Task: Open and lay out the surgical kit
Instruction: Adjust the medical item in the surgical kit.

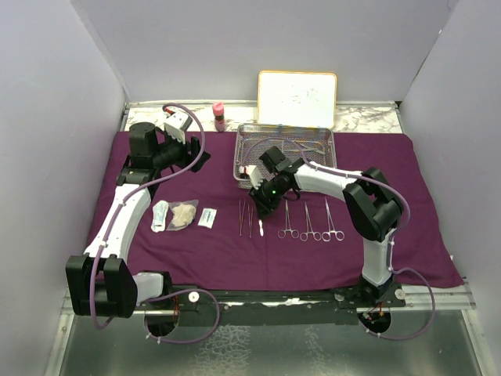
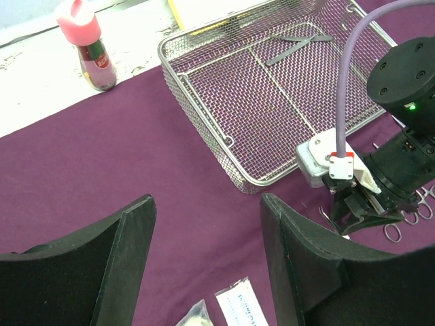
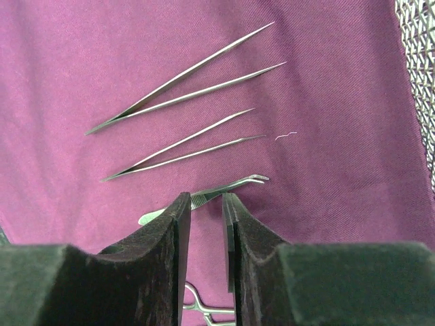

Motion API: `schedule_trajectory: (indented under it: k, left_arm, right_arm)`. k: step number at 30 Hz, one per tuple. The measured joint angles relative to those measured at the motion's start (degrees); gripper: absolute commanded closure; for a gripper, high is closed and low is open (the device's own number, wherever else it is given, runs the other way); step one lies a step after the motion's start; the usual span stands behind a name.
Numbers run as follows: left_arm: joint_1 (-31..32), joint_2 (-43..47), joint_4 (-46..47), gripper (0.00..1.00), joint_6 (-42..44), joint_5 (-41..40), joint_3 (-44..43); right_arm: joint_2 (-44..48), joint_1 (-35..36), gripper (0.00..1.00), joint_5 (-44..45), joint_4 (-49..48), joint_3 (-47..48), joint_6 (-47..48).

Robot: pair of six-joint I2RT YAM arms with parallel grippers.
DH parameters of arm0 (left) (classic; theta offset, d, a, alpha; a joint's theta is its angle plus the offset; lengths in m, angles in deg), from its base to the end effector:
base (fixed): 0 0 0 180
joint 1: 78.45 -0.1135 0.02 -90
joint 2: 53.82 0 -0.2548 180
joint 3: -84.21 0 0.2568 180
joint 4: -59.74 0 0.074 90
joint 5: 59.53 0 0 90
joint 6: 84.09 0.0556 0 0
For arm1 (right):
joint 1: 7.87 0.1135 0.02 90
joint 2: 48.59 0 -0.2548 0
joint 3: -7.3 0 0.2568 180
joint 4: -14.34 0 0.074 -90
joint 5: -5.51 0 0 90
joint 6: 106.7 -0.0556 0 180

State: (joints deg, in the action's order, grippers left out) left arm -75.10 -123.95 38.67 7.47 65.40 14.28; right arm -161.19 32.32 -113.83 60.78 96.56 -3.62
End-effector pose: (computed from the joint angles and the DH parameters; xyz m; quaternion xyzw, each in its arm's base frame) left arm 0.2993 -0.0494 0.3089 0.2030 0.7794 -0.2561 0.5345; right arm 0.2850 0.2764 0.1321 -0.4667 0.8314 0.2822 0.1067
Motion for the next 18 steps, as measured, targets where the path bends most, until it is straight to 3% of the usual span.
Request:
schedule_trajectory:
  k: [18]
  left_arm:
    - [0.0, 0.0, 0.7, 0.34, 0.0, 0.0, 0.3]
  right_arm:
    - [0.0, 0.3, 0.84, 0.3, -1.8, -0.3, -4.1]
